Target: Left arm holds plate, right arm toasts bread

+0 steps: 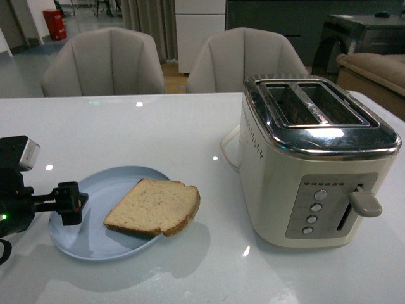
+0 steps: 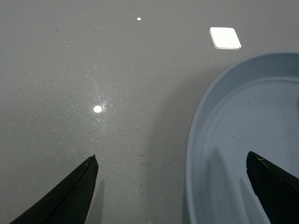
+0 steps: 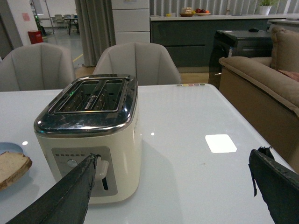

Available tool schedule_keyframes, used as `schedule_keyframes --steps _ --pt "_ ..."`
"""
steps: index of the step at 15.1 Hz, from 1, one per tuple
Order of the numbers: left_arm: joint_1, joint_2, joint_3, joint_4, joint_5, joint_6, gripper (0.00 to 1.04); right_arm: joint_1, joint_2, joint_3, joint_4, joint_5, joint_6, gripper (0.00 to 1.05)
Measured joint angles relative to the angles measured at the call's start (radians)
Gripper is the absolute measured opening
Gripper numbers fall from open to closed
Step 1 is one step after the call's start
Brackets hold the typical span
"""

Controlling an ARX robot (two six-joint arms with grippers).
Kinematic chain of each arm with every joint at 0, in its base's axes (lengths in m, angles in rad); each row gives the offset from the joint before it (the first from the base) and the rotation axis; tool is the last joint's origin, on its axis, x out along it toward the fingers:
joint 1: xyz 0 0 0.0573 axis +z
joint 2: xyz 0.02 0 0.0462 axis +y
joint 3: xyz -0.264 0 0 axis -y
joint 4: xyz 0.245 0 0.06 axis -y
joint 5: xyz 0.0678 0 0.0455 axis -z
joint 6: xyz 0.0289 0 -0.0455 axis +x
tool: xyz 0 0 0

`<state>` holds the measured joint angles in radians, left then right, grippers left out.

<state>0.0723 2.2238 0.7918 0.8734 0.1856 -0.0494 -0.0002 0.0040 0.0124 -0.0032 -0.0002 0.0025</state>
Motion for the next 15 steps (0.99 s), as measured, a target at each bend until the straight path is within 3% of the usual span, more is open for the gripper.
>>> schedule_keyframes --steps 3,8,9,15 --pt "-0.004 0.014 -0.014 0.027 -0.002 0.005 0.58 0.0 0.0 0.0 0.0 0.0 0.0 0.98" --pt "-0.005 0.014 -0.018 0.051 0.003 0.0 0.08 0.0 0.0 0.0 0.0 0.0 0.0 0.98" --pt "-0.005 0.012 -0.018 0.055 0.011 -0.014 0.03 0.0 0.0 0.0 0.0 0.0 0.0 0.98" --pt "-0.013 -0.097 -0.085 -0.025 0.016 -0.155 0.03 0.0 0.0 0.0 0.0 0.0 0.0 0.98"
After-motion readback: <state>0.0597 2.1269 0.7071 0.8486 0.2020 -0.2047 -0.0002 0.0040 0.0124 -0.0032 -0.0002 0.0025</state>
